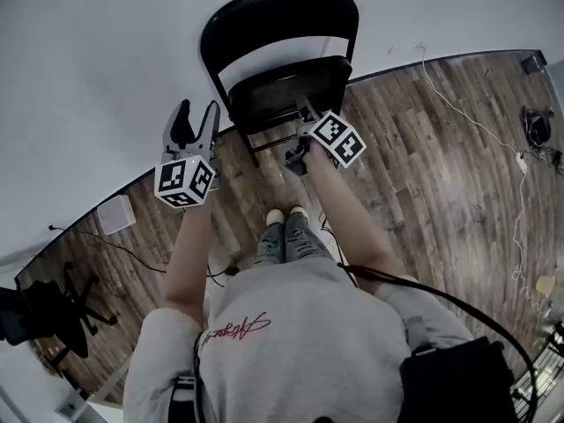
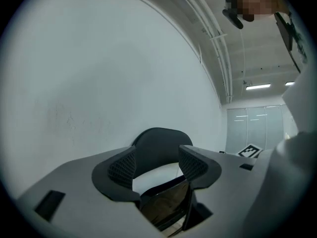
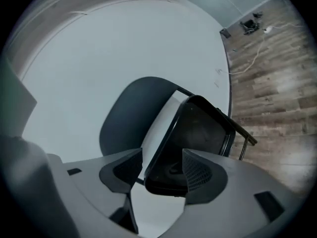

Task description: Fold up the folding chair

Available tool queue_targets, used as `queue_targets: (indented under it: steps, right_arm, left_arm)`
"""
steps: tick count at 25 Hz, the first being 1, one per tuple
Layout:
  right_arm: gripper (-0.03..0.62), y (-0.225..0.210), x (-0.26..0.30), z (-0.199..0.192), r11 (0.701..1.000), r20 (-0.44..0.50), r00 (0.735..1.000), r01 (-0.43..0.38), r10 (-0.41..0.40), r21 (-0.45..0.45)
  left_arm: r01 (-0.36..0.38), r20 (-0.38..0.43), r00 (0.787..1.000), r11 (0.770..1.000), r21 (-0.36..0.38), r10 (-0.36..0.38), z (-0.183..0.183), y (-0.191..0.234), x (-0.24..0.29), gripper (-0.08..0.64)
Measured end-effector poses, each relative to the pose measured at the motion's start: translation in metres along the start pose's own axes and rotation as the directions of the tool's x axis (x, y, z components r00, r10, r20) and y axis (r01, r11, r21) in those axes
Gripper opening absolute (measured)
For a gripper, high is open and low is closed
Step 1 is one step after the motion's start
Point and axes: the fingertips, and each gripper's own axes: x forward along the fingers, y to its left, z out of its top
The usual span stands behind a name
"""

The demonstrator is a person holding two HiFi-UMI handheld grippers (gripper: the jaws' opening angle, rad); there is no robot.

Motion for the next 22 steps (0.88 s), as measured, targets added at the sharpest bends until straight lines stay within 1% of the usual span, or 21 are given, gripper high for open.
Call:
queue_targets:
  steps: [1, 3, 5, 7, 9, 11, 13, 14, 15, 16, 18, 19, 21, 22]
  right_arm:
    - [0.235, -0.008, 0.018, -0.001, 0.999, -0.008, 0.999, 0.035, -0.034, 0.035]
    - [0.235, -0.020, 0.048, -0.003, 0.991, -0.023, 0.995, 0.094, -0.092, 0.094]
    - [0.235, -0.025, 0.073, -0.003, 0.981, -0.034, 0.991, 0.133, -0.129, 0.141]
    - [0.236, -0.025, 0.095, -0.003, 0.975, -0.047, 0.987, 0.156, -0.151, 0.160]
    - [0.236, -0.025, 0.113, -0.002, 0.973, -0.066, 0.984, 0.175, -0.167, 0.149]
    - [0.236, -0.026, 0.129, -0.004, 0.973, -0.086, 0.981, 0.185, -0.174, 0.139]
    - [0.235, -0.023, 0.142, -0.009, 0.973, -0.098, 0.983, 0.170, -0.156, 0.158]
    - [0.218, -0.020, 0.146, -0.010, 0.973, -0.095, 0.986, 0.149, -0.134, 0.175]
    - [0.147, -0.017, 0.148, -0.011, 0.972, -0.084, 0.990, 0.127, -0.113, 0.198]
    - [0.116, -0.015, 0.150, -0.010, 0.968, -0.067, 0.993, 0.113, -0.100, 0.225]
    - [0.115, -0.013, 0.150, -0.009, 0.958, -0.018, 0.996, 0.089, -0.087, 0.273]
    - [0.115, -0.013, 0.149, -0.009, 0.956, 0.015, 0.997, 0.064, -0.071, 0.287]
    - [0.115, -0.014, 0.146, -0.009, 0.948, 0.079, 0.997, -0.003, -0.023, 0.319]
    - [0.109, -0.015, 0.144, -0.009, 0.937, 0.103, 0.995, -0.036, 0.001, 0.347]
  left_arm:
    - [-0.003, -0.015, 1.000, 1.000, 0.010, 0.003, -0.005, 0.000, 0.002, 0.262]
    - [0.005, -0.083, 0.997, 1.000, 0.024, -0.003, -0.024, 0.003, 0.012, 0.265]
    - [0.002, -0.163, 0.987, 0.999, 0.035, 0.003, -0.046, 0.014, 0.026, 0.272]
    - [-0.020, -0.211, 0.977, 0.999, 0.048, 0.030, -0.059, 0.027, 0.037, 0.282]
    - [-0.040, -0.213, 0.976, 0.998, 0.051, 0.050, -0.061, 0.031, 0.040, 0.285]
    - [-0.061, -0.192, 0.979, 0.998, 0.030, 0.066, -0.059, 0.030, 0.032, 0.285]
    - [-0.088, -0.182, 0.980, 0.996, -0.013, 0.085, -0.062, 0.029, 0.016, 0.285]
    - [-0.099, -0.185, 0.979, 0.995, -0.033, 0.091, -0.065, 0.028, 0.005, 0.285]
    - [-0.103, -0.193, 0.977, 0.994, -0.046, 0.092, -0.069, 0.027, -0.005, 0.285]
    - [-0.103, -0.204, 0.975, 0.993, -0.052, 0.090, -0.073, 0.025, -0.015, 0.285]
    - [-0.101, -0.223, 0.971, 0.993, -0.056, 0.087, -0.079, 0.023, -0.032, 0.285]
    - [-0.104, -0.229, 0.970, 0.993, -0.062, 0.088, -0.082, 0.023, -0.040, 0.285]
    - [-0.109, -0.234, 0.968, 0.991, -0.075, 0.089, -0.084, 0.021, -0.053, 0.285]
    - [-0.106, -0.235, 0.968, 0.991, -0.076, 0.085, -0.084, 0.020, -0.057, 0.285]
